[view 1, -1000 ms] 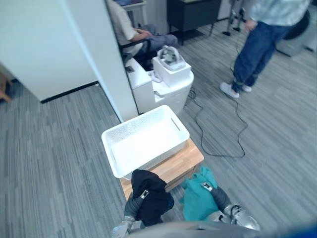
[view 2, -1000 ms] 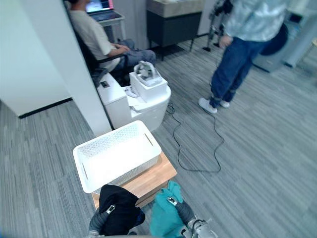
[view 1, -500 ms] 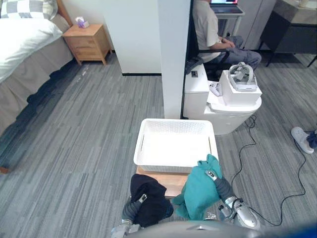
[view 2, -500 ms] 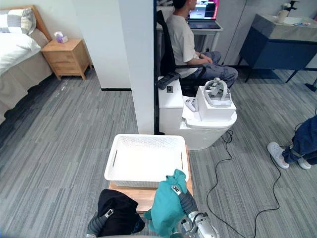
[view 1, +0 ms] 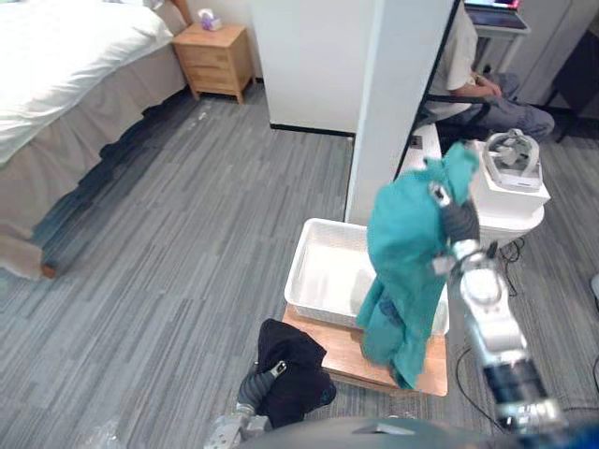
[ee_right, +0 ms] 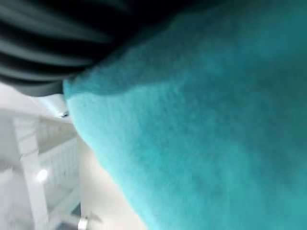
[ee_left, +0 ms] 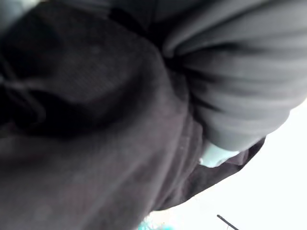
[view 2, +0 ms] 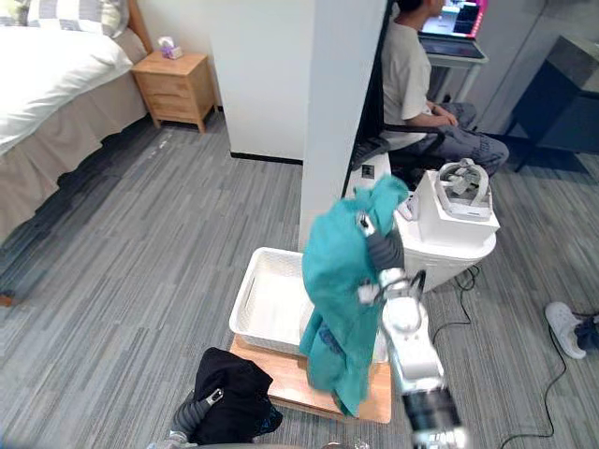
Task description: Tidy the bed and pick cloth on bed and put in laundry
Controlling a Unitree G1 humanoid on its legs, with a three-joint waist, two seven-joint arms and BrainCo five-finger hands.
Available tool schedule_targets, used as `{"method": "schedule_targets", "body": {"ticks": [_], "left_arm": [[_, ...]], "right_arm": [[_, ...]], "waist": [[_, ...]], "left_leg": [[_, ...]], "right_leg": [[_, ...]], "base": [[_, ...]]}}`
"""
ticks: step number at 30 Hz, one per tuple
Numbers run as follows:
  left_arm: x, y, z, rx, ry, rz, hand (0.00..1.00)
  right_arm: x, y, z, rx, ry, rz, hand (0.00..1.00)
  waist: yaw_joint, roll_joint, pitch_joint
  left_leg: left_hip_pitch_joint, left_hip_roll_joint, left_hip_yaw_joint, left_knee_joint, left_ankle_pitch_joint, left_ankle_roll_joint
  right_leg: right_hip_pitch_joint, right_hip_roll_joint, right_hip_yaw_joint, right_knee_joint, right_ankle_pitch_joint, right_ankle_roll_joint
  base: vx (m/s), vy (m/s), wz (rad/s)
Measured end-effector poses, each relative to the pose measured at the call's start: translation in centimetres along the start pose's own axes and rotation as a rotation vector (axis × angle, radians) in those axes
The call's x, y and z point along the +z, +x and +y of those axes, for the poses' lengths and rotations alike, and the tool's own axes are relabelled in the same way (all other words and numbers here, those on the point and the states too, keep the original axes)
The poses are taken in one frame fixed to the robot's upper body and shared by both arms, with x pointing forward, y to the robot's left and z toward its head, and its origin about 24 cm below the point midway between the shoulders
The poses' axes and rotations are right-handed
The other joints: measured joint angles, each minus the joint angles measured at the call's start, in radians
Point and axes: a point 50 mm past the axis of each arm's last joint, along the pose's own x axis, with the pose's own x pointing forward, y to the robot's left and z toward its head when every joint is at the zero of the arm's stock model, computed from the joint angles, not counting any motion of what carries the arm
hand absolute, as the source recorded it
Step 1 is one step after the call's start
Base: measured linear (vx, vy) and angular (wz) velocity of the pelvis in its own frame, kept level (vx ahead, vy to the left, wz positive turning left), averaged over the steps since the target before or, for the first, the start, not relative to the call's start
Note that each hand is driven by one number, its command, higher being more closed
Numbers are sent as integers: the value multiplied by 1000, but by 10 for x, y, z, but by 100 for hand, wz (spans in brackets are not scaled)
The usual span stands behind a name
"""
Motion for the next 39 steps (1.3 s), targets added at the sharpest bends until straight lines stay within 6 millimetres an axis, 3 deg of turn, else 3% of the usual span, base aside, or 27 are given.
{"method": "schedule_targets", "body": {"ticks": [5,13,18,23,26,28,31,39], "left_arm": [[-3,5,-3,-30,16,11,100],[-1,9,0,-22,19,5,100],[-1,10,-3,-27,37,10,100],[1,13,-5,-26,63,20,100],[22,28,-5,-29,105,-22,100],[61,48,-6,-53,164,-124,100],[100,66,-8,-40,213,-214,100],[142,75,-31,-33,211,-365,100]], "right_arm": [[14,28,-3,21,-34,16,100],[-12,38,-4,20,-61,203,100],[-49,36,7,14,-28,383,100],[-85,22,35,36,5,563,100],[-92,28,41,24,-12,607,100],[-71,60,37,-41,13,526,100],[-49,84,31,-98,82,433,100],[-53,82,29,-110,122,419,100]], "waist": [[13,23,-18],[21,31,-24],[41,28,-24],[48,28,-21],[80,24,12],[93,3,111],[103,-36,234],[102,-26,280]], "left_leg": [[-46,10,-33,-3,28,10],[-67,10,-62,-4,48,9],[-85,-8,-74,-3,67,20],[-86,-17,-102,-3,71,14],[-160,9,-103,-3,79,11],[-243,53,-78,-3,110,14],[-299,86,-53,-2,154,13],[-343,74,-40,-2,168,22]], "right_leg": [[-18,9,-28,-20,9,-11],[0,19,-87,-77,31,-3],[5,11,-105,-93,61,5],[18,6,-137,-94,60,5],[-50,25,-134,-93,70,-13],[-131,63,-135,-96,98,-45],[-185,90,-139,-88,120,-61],[-243,79,-116,-68,123,-57]], "base": [[-135,-3,20],[-86,20,15],[51,26,11],[23,3,16],[-125,-9,-2],[-148,-47,5],[-131,-43,7],[30,17,-3]]}}
